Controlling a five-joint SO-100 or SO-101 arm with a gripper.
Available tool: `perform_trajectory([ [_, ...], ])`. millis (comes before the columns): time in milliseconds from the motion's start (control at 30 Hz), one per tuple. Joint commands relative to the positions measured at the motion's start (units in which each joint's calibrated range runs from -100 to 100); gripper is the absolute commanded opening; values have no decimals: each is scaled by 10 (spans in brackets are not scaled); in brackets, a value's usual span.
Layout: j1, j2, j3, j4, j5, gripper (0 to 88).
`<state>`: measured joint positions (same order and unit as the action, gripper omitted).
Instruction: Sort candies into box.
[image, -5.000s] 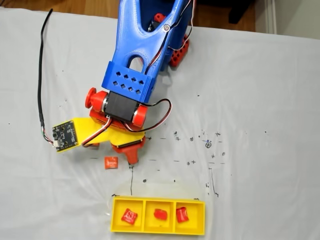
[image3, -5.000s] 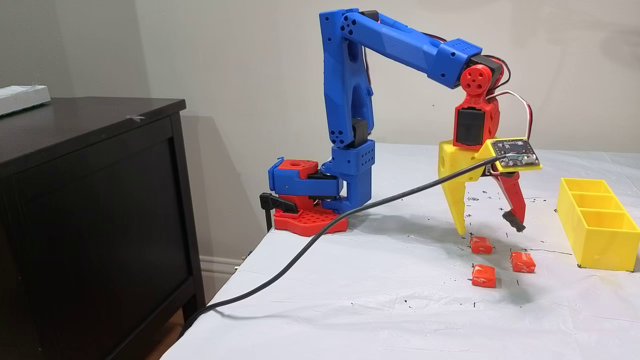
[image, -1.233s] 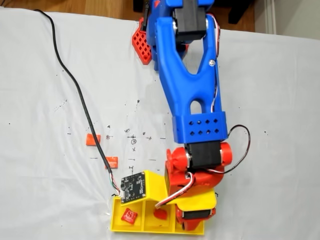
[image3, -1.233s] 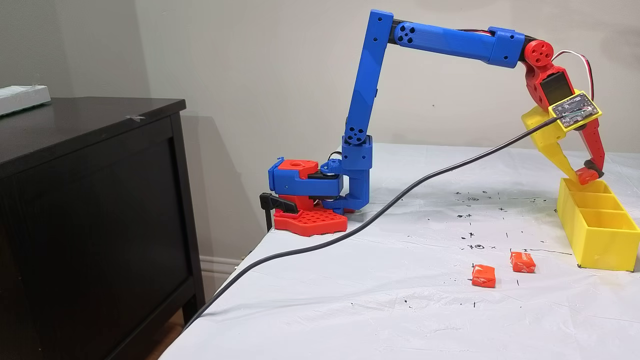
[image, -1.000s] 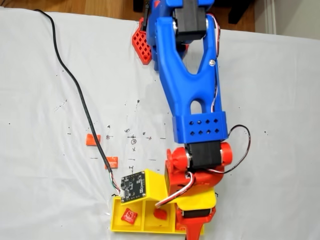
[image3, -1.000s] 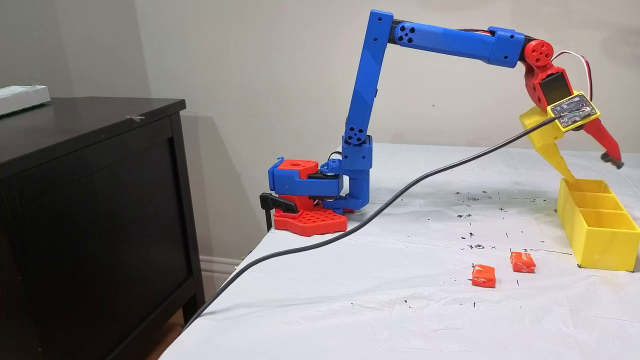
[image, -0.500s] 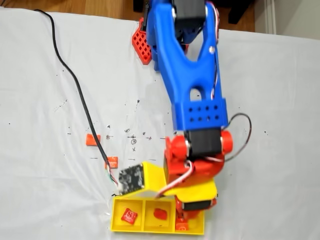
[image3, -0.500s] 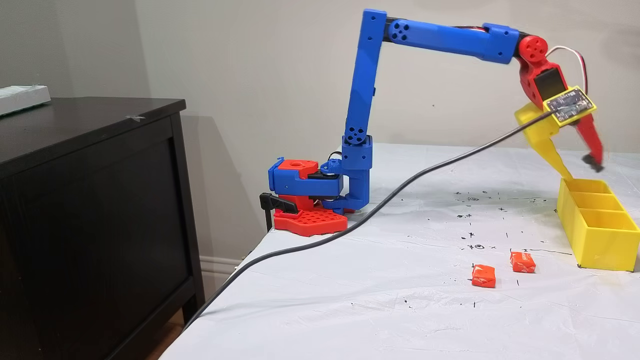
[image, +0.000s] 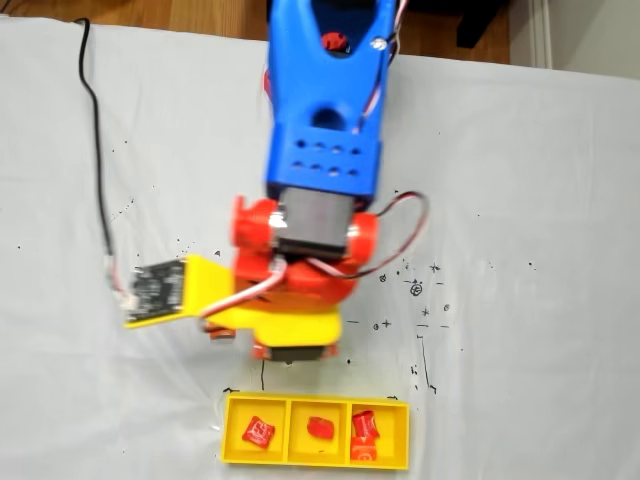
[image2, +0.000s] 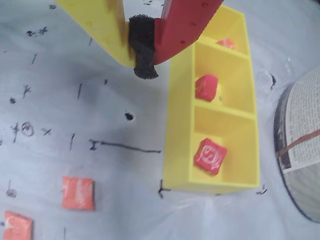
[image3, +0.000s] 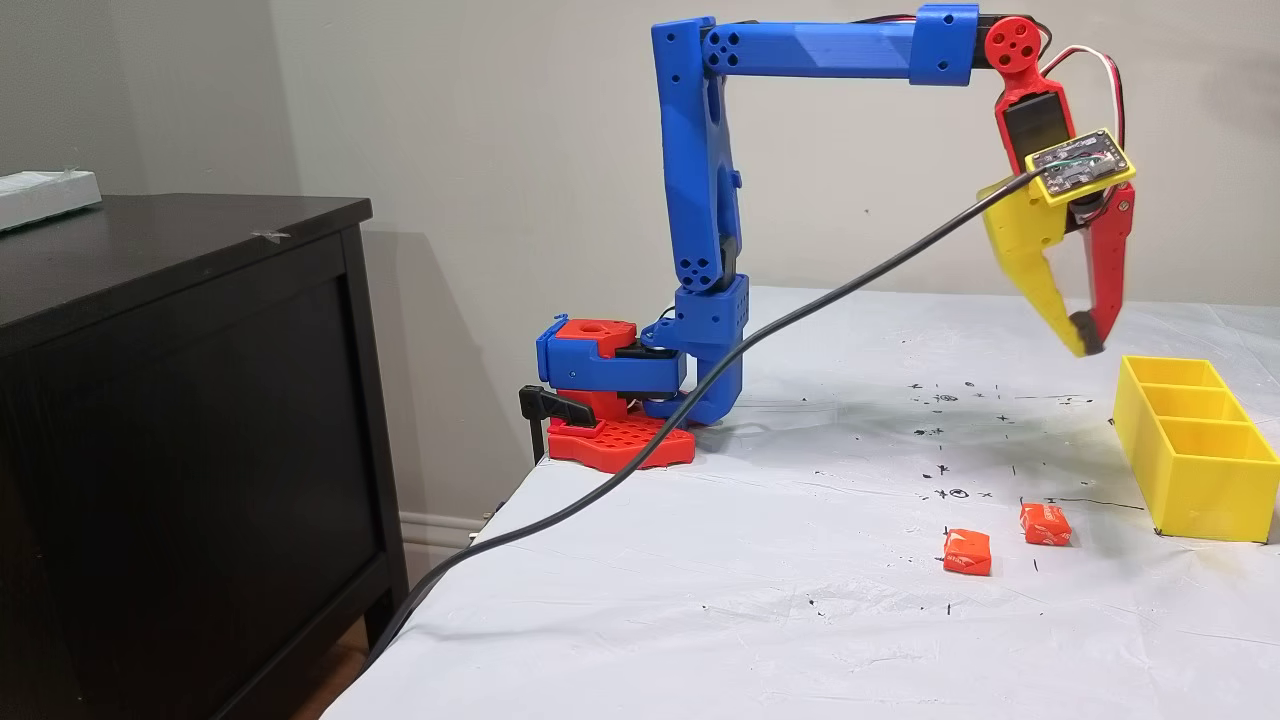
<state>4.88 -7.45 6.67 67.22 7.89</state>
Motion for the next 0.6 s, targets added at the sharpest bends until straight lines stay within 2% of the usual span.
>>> perform_trajectory([
  [0, 48, 17, -49, 18, 43, 2],
  [333, 130, 20, 22, -32, 112, 2],
  [467, 153, 44, 15, -15, 138, 2],
  [567, 160, 66, -5, -1, 139, 2],
])
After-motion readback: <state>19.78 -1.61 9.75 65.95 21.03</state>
